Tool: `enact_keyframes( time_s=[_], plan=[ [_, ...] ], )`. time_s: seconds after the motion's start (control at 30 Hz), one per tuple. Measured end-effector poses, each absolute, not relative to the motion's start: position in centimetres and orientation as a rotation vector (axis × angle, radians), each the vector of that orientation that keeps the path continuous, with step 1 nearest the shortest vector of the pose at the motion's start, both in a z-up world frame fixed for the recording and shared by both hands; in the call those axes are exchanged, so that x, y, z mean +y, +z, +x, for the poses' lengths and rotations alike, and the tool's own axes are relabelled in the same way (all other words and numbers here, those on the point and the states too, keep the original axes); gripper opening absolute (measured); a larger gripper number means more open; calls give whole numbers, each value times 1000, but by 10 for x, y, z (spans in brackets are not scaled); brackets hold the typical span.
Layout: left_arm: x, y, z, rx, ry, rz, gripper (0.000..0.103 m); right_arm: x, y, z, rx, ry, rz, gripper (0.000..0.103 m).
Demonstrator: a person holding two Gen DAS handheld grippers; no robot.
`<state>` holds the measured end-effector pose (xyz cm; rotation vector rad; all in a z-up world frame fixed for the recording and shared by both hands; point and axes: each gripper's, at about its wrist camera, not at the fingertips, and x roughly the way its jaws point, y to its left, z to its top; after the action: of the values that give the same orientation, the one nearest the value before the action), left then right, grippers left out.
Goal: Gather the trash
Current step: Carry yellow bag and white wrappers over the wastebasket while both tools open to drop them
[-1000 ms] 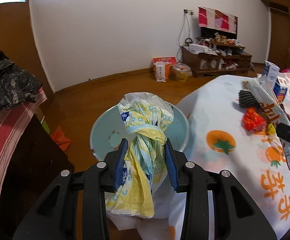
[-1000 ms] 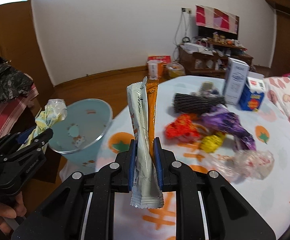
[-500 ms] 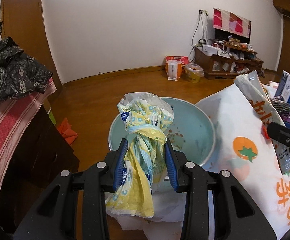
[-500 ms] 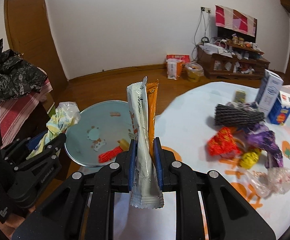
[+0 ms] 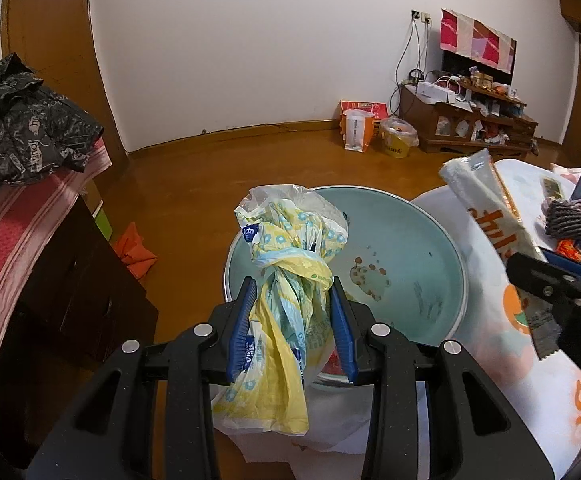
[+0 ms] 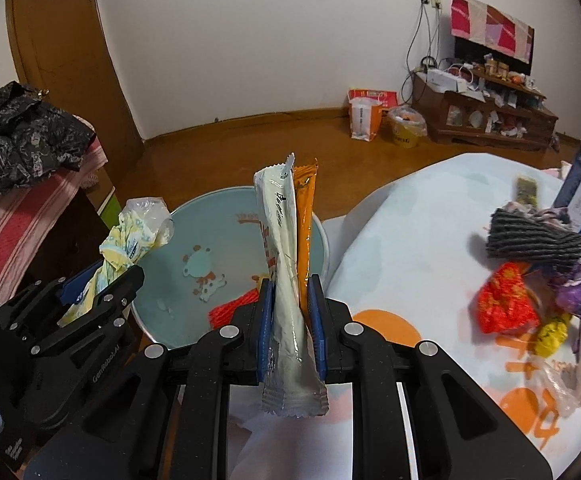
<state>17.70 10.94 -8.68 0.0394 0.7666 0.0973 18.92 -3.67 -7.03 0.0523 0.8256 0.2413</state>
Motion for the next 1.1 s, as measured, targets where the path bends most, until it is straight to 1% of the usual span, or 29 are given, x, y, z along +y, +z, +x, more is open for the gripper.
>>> enact_keyframes(
  time_s=[0.27,0.33,0.5,0.63,0.67,0.7,0.77,0.87,0.93,1.03,1.07,1.1],
  plan=[
    [116,-96,195,787,103,29,37,-22,-91,219,899,266,77,19],
    [116,-98,199,792,104,34,37,-20,-97,225,919,279,85,21],
    [116,-104,202,806,115,38,37,-16,-109,239,959,311,105,22],
    [114,-106,204,815,118,38,37,-17,-113,243,965,331,132,29],
    [115,-107,204,816,118,40,37,-17,-112,243,962,336,133,33],
    [116,-107,205,816,119,44,37,-18,-111,243,959,339,138,40],
    [115,-107,205,817,120,44,38,-22,-109,242,952,344,159,47],
    [113,-107,206,818,119,48,40,-26,-103,240,932,341,174,48],
    [111,-106,206,818,118,49,42,-32,-96,236,903,311,169,47],
    [108,-105,205,810,121,57,48,-42,-84,226,842,252,148,49],
    [107,-105,204,808,124,60,58,-47,-79,221,817,224,136,55],
    [106,-104,203,804,127,66,66,-53,-75,215,790,192,127,64]
  ],
)
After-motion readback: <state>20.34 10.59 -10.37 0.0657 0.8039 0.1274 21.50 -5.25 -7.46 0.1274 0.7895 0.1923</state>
